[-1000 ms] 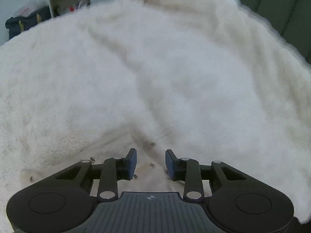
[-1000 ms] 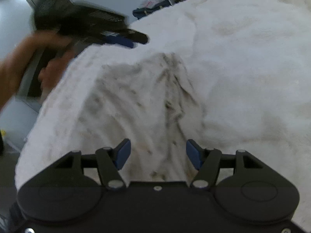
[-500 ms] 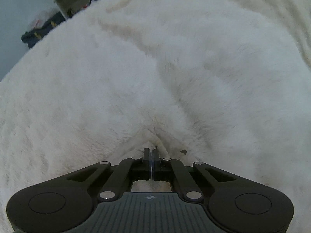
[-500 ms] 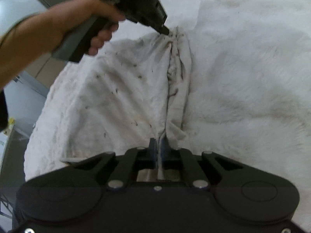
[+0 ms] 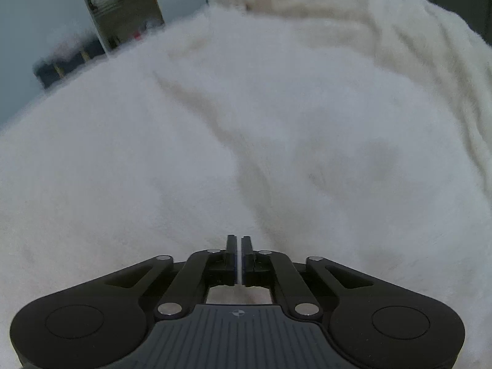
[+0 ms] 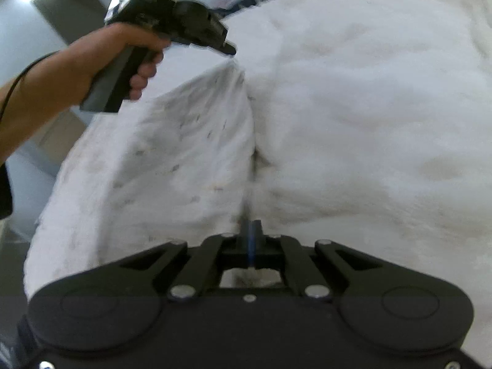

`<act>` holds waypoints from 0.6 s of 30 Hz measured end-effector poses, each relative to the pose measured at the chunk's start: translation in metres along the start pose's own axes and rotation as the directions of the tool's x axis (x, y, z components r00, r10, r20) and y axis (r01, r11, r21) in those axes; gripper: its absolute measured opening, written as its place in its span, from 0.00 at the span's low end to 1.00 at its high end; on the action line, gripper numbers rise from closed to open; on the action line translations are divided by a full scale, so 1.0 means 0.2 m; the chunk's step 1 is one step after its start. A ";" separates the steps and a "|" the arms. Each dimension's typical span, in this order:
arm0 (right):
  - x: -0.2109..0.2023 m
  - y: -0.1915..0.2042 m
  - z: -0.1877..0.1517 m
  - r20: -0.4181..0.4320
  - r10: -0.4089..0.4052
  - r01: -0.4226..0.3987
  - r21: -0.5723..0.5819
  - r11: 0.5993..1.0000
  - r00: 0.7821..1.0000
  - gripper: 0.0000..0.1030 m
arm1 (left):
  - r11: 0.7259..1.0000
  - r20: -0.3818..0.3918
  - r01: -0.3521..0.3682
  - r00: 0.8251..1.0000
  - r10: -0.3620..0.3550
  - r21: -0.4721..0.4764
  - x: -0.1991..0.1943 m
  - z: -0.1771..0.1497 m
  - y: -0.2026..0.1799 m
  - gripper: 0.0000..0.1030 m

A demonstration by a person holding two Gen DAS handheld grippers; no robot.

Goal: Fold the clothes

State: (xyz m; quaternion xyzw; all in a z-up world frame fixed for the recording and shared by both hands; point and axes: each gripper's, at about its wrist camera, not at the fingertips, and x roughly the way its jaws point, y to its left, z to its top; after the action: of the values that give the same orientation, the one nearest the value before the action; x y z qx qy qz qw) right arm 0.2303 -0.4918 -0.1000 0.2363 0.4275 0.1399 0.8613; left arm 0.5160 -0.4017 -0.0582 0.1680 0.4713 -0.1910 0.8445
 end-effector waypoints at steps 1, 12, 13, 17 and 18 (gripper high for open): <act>-0.01 0.00 0.00 0.010 0.001 -0.001 0.002 1.000 1.000 0.10 | 0.999 -0.005 0.035 0.999 -0.035 -0.035 0.01 -0.01 0.02 0.15; 0.21 0.15 -0.07 -0.163 -0.023 0.000 -0.138 0.990 0.986 0.32 | 0.987 0.350 0.131 0.932 -0.091 -0.091 -0.76 -0.21 0.48 0.82; 0.24 0.17 -0.08 -0.180 -0.049 0.021 -0.157 0.987 0.982 0.20 | 0.989 0.361 0.119 0.929 -0.081 -0.085 -0.79 -0.26 0.52 0.82; 0.22 0.16 -0.08 -0.167 -0.080 0.052 -0.170 0.984 0.983 0.15 | 0.993 0.356 0.048 0.935 -0.008 -0.106 -0.81 -0.51 0.63 0.84; 0.19 0.16 -0.08 -0.152 -0.088 0.061 -0.171 0.983 0.984 0.18 | 0.991 0.347 0.064 0.938 -0.020 -0.118 -0.80 -0.55 0.66 0.84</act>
State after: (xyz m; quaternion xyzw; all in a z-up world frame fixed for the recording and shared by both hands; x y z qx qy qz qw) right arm 0.2396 -0.4435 -0.1175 0.1359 0.4904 0.1609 0.8457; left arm 0.4215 -0.2102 0.0375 0.0677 0.3308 -0.2051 0.9186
